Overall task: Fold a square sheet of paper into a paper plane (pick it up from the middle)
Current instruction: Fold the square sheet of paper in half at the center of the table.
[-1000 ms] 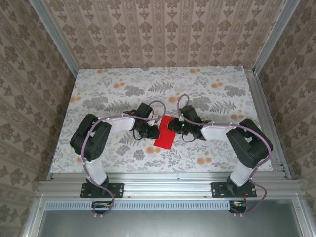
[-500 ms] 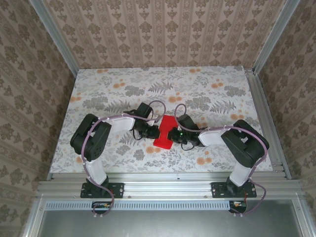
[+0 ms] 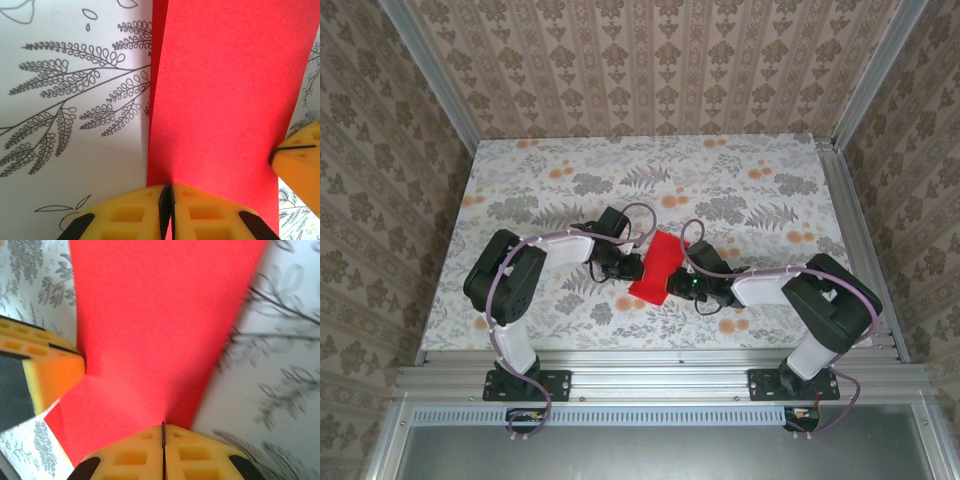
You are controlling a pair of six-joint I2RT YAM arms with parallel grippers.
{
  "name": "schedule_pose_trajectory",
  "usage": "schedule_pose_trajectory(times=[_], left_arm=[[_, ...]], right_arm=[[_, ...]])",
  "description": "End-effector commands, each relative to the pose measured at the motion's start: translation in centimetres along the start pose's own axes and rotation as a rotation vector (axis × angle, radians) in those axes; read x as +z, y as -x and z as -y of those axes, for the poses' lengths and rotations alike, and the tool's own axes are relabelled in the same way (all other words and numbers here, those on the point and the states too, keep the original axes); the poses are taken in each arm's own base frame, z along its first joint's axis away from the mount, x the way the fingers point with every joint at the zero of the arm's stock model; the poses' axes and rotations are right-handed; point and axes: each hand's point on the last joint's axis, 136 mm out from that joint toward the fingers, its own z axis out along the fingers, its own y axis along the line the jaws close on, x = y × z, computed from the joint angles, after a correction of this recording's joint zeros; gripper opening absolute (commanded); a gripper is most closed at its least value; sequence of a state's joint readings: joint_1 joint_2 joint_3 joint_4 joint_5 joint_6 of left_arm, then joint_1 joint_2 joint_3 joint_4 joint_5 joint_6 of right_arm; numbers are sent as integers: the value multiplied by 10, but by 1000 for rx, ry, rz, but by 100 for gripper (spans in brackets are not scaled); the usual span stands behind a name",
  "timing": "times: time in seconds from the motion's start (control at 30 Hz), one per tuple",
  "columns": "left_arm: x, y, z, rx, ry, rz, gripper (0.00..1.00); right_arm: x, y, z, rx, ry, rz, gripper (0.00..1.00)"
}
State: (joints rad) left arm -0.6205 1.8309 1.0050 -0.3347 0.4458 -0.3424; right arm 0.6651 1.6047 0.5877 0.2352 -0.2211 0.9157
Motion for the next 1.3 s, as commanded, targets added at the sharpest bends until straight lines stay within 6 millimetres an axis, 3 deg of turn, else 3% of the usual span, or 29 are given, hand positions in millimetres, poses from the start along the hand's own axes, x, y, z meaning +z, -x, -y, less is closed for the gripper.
schedule_pose_trajectory(times=[0.0,0.2,0.37,0.63,1.0,1.27], left_arm=[[17,-69,-68,-98,246,-230,14],[16,-67,-66,-94,243,-226,14],[16,-68,-65,-90,241,-227,14],[15,-67,-64,-89,238,-224,14],[18,-67,-65,-92,238,-233,14],[18,-68,-67,-96,244,-239,14]], right_arm=[[-10,-21,21,5,-85,-52,10],[-16,1,-32,9,81,22,11],[0,6,-50,1,116,7,10],[29,-9,-39,-6,80,-85,10],[13,-63,10,-23,-49,-254,10],[3,-91,26,-55,-97,-327,10]])
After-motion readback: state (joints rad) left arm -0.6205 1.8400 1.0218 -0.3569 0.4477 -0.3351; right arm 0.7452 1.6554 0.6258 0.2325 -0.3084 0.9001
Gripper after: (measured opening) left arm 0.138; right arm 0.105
